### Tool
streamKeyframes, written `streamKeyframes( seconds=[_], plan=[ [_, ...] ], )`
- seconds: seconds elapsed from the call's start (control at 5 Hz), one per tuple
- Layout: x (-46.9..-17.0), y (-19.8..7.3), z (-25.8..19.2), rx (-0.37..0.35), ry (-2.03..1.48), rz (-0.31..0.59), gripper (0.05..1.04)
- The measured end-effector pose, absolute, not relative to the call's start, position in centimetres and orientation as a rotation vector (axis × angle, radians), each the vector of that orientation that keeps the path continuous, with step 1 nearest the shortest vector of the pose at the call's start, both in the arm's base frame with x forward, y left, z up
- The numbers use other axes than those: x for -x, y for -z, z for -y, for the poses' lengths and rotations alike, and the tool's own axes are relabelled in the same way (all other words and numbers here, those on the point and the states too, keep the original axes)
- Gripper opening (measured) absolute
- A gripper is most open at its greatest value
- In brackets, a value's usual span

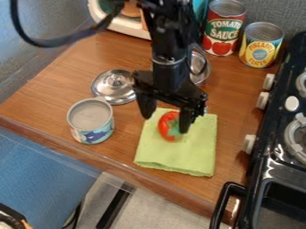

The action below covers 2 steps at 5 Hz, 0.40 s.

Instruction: Picks the red tomato and puts it on the green cloth

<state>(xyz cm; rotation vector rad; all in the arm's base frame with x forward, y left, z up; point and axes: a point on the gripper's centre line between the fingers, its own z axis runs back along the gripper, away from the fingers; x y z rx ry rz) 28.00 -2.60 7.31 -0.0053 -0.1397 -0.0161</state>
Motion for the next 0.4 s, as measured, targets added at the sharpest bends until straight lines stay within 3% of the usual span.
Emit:
streamKeyframes(
  seconds=[0.4],
  plan=[
    [-27.6, -11.4, 1.0, -0.01, -0.087, 0.2, 1.001]
  ],
)
